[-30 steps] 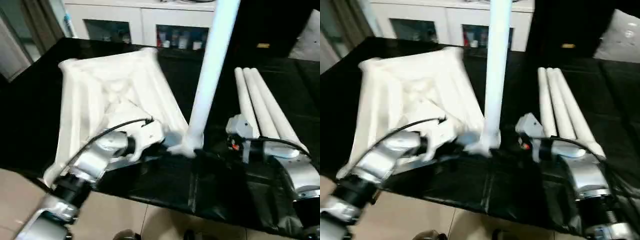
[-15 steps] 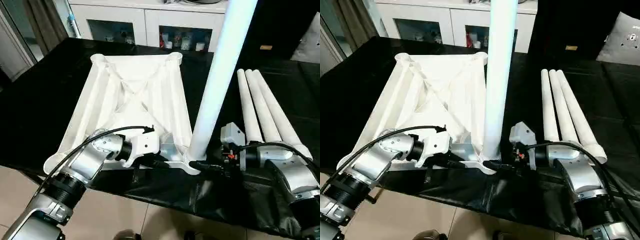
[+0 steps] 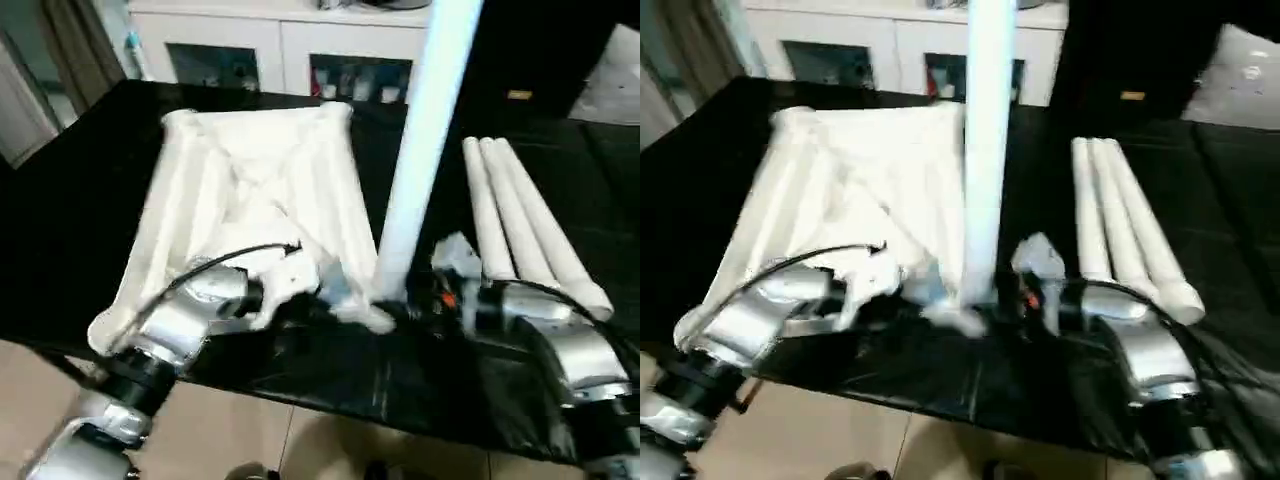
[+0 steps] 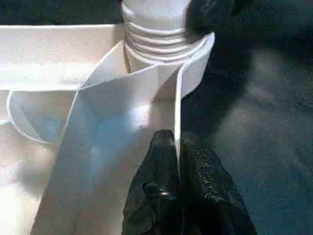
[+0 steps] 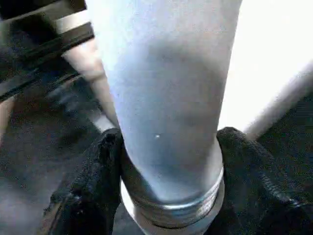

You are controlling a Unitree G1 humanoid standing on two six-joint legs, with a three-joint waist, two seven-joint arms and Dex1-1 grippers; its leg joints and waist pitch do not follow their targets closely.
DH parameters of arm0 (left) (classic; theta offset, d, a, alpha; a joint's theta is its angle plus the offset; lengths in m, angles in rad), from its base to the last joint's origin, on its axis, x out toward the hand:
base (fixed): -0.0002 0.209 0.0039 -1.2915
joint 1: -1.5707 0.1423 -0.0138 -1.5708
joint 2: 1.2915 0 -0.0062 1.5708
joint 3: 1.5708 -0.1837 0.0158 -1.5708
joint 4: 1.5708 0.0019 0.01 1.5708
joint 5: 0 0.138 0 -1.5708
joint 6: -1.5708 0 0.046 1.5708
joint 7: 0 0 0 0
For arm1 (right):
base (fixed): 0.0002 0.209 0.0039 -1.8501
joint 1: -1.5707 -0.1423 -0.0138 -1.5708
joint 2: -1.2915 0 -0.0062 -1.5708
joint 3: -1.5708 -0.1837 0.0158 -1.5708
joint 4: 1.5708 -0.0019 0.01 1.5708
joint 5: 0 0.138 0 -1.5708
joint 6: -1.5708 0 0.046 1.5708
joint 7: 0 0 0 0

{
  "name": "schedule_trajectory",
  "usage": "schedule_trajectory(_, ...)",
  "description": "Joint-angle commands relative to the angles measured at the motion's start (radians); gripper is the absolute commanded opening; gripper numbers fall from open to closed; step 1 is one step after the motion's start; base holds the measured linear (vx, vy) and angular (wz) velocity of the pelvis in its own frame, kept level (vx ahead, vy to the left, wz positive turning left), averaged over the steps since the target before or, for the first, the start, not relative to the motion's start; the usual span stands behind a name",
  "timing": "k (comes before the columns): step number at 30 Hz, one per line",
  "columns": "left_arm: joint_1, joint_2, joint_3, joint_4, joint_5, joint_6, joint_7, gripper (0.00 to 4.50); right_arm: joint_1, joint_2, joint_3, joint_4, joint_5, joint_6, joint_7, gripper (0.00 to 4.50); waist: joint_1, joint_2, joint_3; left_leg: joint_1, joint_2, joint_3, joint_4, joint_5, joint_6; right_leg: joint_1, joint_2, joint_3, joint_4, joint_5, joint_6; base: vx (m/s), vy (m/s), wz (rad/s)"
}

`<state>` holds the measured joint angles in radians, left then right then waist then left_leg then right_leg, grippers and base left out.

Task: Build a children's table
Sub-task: Rotate leg to tighten

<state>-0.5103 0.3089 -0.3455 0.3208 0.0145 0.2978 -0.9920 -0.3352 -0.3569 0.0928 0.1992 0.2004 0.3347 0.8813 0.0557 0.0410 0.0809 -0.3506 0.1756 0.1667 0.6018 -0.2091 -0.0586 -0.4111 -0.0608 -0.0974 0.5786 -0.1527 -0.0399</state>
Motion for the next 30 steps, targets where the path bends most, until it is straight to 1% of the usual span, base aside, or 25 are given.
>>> schedule_trajectory(1, -0.022, -0.093, 0.04, -0.051, -0.029, 0.083, 0.143, 0.0, -0.019, 0.082, 0.048, 0.017, -0.014, 0.062, -0.113, 2.64, -0.001, -0.023, -0.062, -0.008, 0.035, -0.014, -0.068, -0.121, 0.066, 0.066, -0.084, 0.044, -0.091, -0.482, -0.096, 0.0, 0.0, 0.0)
schedule_trajectory(2, -0.03, -0.142, 0.059, -0.058, -0.022, 0.13, 0.22, 0.0, -0.036, 0.128, 0.036, 0.027, -0.023, 0.092, -0.192, 2.64, -0.009, -0.022, -0.062, -0.011, 0.033, -0.015, -0.067, -0.113, 0.067, 0.066, -0.083, 0.044, -0.093, -0.479, -0.091, 0.0, 0.0, 0.0)
schedule_trajectory(3, -0.031, -0.149, 0.061, -0.059, -0.021, 0.134, 0.232, 0.0, -0.039, 0.135, 0.033, 0.03, -0.026, 0.098, -0.208, 2.64, -0.012, -0.022, -0.063, -0.008, 0.034, -0.014, -0.067, -0.11, 0.068, 0.064, -0.082, 0.045, -0.093, -0.473, -0.091, 0.0, 0.0, 0.0)
schedule_trajectory(4, -0.032, -0.154, 0.062, -0.06, -0.019, 0.136, 0.239, 0.0, -0.041, 0.14, 0.031, 0.031, -0.028, 0.101, -0.217, 2.64, -0.017, -0.023, -0.064, -0.01, 0.031, -0.015, -0.066, -0.108, 0.08, 0.064, -0.081, 0.044, -0.094, -0.471, -0.088, 0.0, 0.0, 0.0)
schedule_trajectory(6, -0.045, -0.201, 0.08, -0.051, -0.002, 0.155, 0.323, 0.0, -0.059, 0.169, 0.027, 0.05, -0.057, 0.102, -0.284, 2.64, -0.015, -0.02, -0.069, -0.01, 0.029, -0.012, -0.063, -0.082, 0.103, 0.063, -0.079, 0.047, -0.09, -0.429, -0.092, 0.0, 0.0, 0.0)
schedule_trajectory(7, -0.05, -0.221, 0.088, -0.048, 0.003, 0.159, 0.356, 0.0, -0.061, 0.178, 0.026, 0.056, -0.061, 0.086, -0.297, 2.64, -0.016, -0.021, -0.069, -0.013, 0.03, -0.012, -0.063, -0.07, 0.108, 0.065, -0.078, 0.048, -0.088, -0.408, -0.096, 0.0, 0.0, 0.0)
schedule_trajectory(8, -0.05, -0.221, 0.088, -0.048, 0.003, 0.159, 0.356, 0.0, -0.061, 0.178, 0.026, 0.056, -0.061, 0.086, -0.297, 2.64, -0.015, -0.02, -0.07, -0.014, 0.032, -0.013, -0.063, -0.062, 0.111, 0.065, -0.078, 0.048, -0.085, -0.389, -0.102, 0.0, 0.0, 0.0)
schedule_trajectory(9, -0.051, -0.238, 0.093, -0.053, 0.009, 0.167, 0.382, 0.0, -0.058, 0.189, 0.023, 0.054, -0.067, 0.073, -0.306, 3.34, -0.013, -0.02, -0.073, -0.014, 0.033, -0.013, -0.062, -0.043, 0.122, 0.066, -0.078, 0.049, -0.079, -0.346, -0.113, 0.0, 0.0, 0.0)
schedule_trajectory(10, -0.051, -0.241, 0.091, -0.055, 0.013, 0.168, 0.383, 0.0, -0.055, 0.191, 0.015, 0.054, -0.066, 0.07, -0.315, 3.34, -0.012, -0.021, -0.076, -0.016, 0.034, -0.013, -0.06, -0.019, 0.137, 0.067, -0.078, 0.05, -0.073, -0.294, -0.129, 0.0, 0.0, 0.0)
schedule_trajectory(11, -0.05, -0.238, 0.083, -0.061, 0.023, 0.17, 0.379, 0.0, -0.047, 0.189, 0.009, 0.051, -0.072, 0.062, -0.318, 3.37, -0.01, -0.019, -0.079, -0.018, 0.035, -0.014, -0.058, 0.002, 0.151, 0.068, -0.079, 0.051, -0.065, -0.246, -0.147, 0.0, 0.0, 0.0)
schedule_trajectory(12, -0.05, -0.233, 0.081, -0.061, 0.025, 0.167, 0.372, 0.0, -0.043, 0.183, 0.008, 0.047, -0.073, 0.054, -0.315, 3.47, -0.009, -0.017, -0.081, -0.019, 0.036, -0.014, -0.057, 0.018, 0.165, 0.069, -0.079, 0.051, -0.061, -0.211, -0.161, 0.0, 0.0, 0.0)
schedule_trajectory(14, -0.05, -0.209, 0.072, -0.06, 0.028, 0.149, 0.344, 0.0, -0.033, 0.162, -0.001, 0.033, -0.069, 0.04, -0.296, 3.75, -0.008, -0.017, -0.078, -0.02, 0.036, -0.013, -0.056, 0.016, 0.18, 0.068, -0.08, 0.05, -0.063, -0.209, -0.167, 0.0, 0.0, 0.0)
schedule_trajectory(16, -0.048, -0.2, 0.068, -0.064, 0.029, 0.149, 0.338, 0.0, -0.029, 0.155, -0.004, 0.025, -0.065, 0.03, -0.285, 3.86, -0.009, -0.018, -0.076, -0.021, 0.036, -0.013, -0.058, -0.005, 0.18, 0.069, -0.08, 0.048, -0.067, -0.242, -0.162, 0.0, 0.0, 0.0)
schedule_trajectory(18, -0.044, -0.169, 0.057, -0.065, 0.028, 0.129, 0.306, 0.0, -0.023, 0.128, -0.012, 0.011, -0.05, 0.003, -0.248, 4.08, -0.011, -0.015, -0.074, -0.018, 0.036, -0.013, -0.06, -0.038, 0.165, 0.069, -0.081, 0.047, -0.074, -0.296, -0.148, 0.0, 0.0, 0.0)
schedule_trajectory(19, -0.041, -0.151, 0.051, -0.064, 0.027, 0.119, 0.282, 0.0, -0.019, 0.11, -0.016, 0.003, -0.039, -0.012, -0.219, 4.08, -0.009, -0.016, -0.074, -0.017, 0.036, -0.014, -0.06, -0.043, 0.161, 0.069, -0.08, 0.047, -0.076, -0.307, -0.14, 0.0, 0.0, 0.0)
schedule_trajectory(20, -0.037, -0.135, 0.045, -0.063, 0.028, 0.107, 0.257, 0.0, -0.015, 0.094, -0.019, -0.004, -0.034, -0.026, -0.191, 4.26, -0.01, -0.016, -0.073, -0.016, 0.036, -0.012, -0.061, -0.056, 0.159, 0.068, -0.081, 0.048, -0.078, -0.327, -0.135, 0.0, 0.0, 0.0)
schedule_trajectory(21, -0.037, -0.135, 0.045, -0.063, 0.028, 0.107, 0.257, 0.0, -0.015, 0.094, -0.019, -0.004, -0.034, -0.026, -0.191, 4.28, -0.009, -0.016, -0.072, -0.016, 0.036, -0.012, -0.061, -0.061, 0.158, 0.068, -0.081, 0.049, -0.08, -0.336, -0.13, 0.0, 0.0, 0.0)
schedule_trajectory(22, -0.032, -0.114, 0.036, -0.061, 0.028, 0.089, 0.221, 0.0, -0.01, 0.067, -0.017, -0.011, -0.03, -0.041, -0.151, 4.28, -0.009, -0.017, -0.073, -0.018, 0.036, -0.014, -0.061, -0.058, 0.154, 0.069, -0.081, 0.048, -0.078, -0.333, -0.129, 0.0, 0.0, 0.0)
schedule_trajectory(23, -0.027, -0.093, 0.027, -0.058, 0.027, 0.064, 0.184, 0.0, -0.007, 0.043, -0.016, -0.016, -0.026, -0.052, -0.116, 4.39, -0.008, -0.016, -0.074, -0.018, 0.038, -0.016, -0.062, -0.055, 0.155, 0.069, -0.081, 0.048, -0.077, -0.326, -0.127, 0.0, 0.0, 0.0)
schedule_trajectory(24, -0.022, -0.071, 0.019, -0.054, 0.025, 0.041, 0.145, 0.0, -0.004, 0.016, -0.015, -0.019, -0.021, -0.065, -0.074, 4.39, -0.011, -0.014, -0.074, -0.016, 0.039, -0.014, -0.061, -0.053, 0.157, 0.067, -0.08, 0.05, -0.074, -0.312, -0.136, 0.0, 0.0, 0.0)
schedule_trajectory(25, -0.019, -0.049, 0.009, -0.051, 0.024, 0.02, 0.11, 0.0, -0.002, -0.009, -0.013, -0.022, -0.015, -0.08, -0.034, 4.46, -0.008, -0.012, -0.076, -0.016, 0.04, -0.015, -0.06, -0.05, 0.159, 0.067, -0.08, 0.048, -0.073, -0.305, -0.139, 0.0, 0.0, 0.0)
schedule_trajectory(27, -0.014, -0.016, -0.005, -0.047, 0.022, -0.026, 0.056, 0.0, 0.0, -0.042, -0.014, -0.026, -0.001, -0.077, 0.023, 4.46, -0.005, -0.012, -0.077, -0.015, 0.042, -0.015, -0.059, -0.045, 0.167, 0.066, -0.081, 0.051, -0.068, -0.276, -0.152, 0.0, 0.0, 0.0)
schedule_trajectory(28, -0.01, 0.005, -0.014, -0.049, 0.016, -0.049, 0.019, 0.0, 0.002, -0.067, -0.009, -0.03, 0.007, -0.077, 0.065, 4.46, -0.002, -0.014, -0.078, -0.014, 0.044, -0.015, -0.059, -0.039, 0.173, 0.067, -0.081, 0.052, -0.065, -0.256, -0.161, 0.0, 0.0, 0.0)
schedule_trajectory(29, -0.008, 0.02, -0.021, -0.05, 0.013, -0.076, -0.005, 0.0, 0.004, -0.085, -0.004, -0.034, 0.007, -0.085, 0.09, 4.46, 0.001, -0.012, -0.079, -0.014, 0.046, -0.015, -0.059, -0.03, 0.177, 0.066, -0.082, 0.053, -0.061, -0.239, -0.17, 0.0, 0.0, 0.0)
schedule_trajectory(30, -0.004, 0.038, -0.029, -0.054, 0.0, -0.102, -0.049, 0.0, 0.006, -0.104, 0.001, -0.037, 0.017, -0.092, 0.13, 4.46, 0.005, -0.017, -0.081, -0.012, 0.047, -0.014, -0.058, -0.031, 0.18, 0.066, -0.082, 0.053, -0.061, -0.235, -0.175, 0.0, 0.0, 0.0)
